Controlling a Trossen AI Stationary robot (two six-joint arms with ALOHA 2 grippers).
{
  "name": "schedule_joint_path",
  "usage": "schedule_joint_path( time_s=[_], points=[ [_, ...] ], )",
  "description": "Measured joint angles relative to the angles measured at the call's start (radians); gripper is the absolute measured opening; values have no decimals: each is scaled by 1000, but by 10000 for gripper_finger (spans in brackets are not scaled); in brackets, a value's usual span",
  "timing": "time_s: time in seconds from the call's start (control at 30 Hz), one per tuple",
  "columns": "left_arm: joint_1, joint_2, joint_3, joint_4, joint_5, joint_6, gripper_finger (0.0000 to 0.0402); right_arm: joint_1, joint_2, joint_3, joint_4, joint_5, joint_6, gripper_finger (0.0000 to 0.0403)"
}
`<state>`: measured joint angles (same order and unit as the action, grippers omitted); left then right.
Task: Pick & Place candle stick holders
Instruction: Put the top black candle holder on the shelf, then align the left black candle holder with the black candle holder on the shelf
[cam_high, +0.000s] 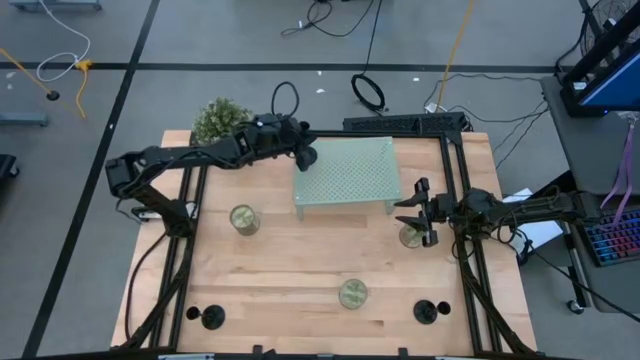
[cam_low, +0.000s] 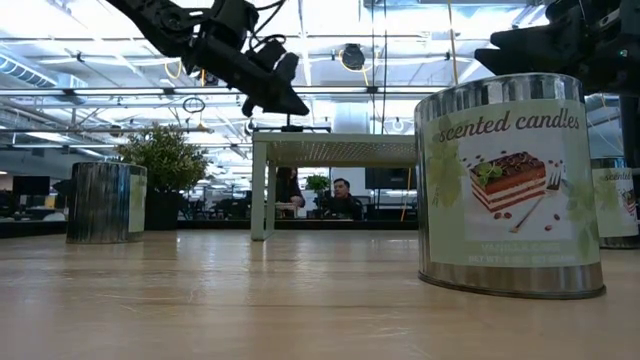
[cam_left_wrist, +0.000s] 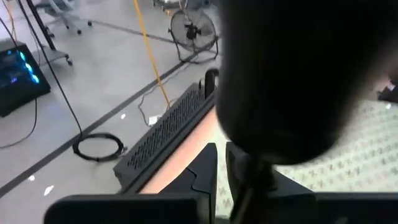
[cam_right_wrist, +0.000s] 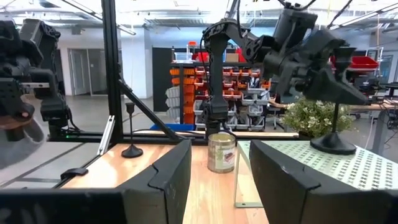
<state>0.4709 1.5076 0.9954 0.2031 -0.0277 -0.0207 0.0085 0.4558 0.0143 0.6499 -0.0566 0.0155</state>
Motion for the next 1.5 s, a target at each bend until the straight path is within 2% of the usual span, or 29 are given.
schedule_joint_path(
  time_s=[0.3, 0.7, 0.93, 1.27, 1.37, 1.5],
  points=[
    [-2, 0, 1, -22, 0, 24, 55, 0, 5, 0, -4, 0, 0, 155],
    [-17, -12, 1, -80, 4, 38, 197, 0, 5, 0, -4, 0, 0, 155],
    [-60, -98, 0, -186, -25, 77, 247, 0, 5, 0, -4, 0, 0, 155],
    [-189, -351, 1, -523, -29, 102, 262, 0, 6, 0, -12, 0, 27, 155],
    [-256, -422, 1, -674, 12, 152, 262, 0, 9, 0, -12, 0, 27, 155],
    [-356, -493, 1, -870, 124, 175, 262, 0, 12, 0, -11, 0, 26, 155]
  ],
)
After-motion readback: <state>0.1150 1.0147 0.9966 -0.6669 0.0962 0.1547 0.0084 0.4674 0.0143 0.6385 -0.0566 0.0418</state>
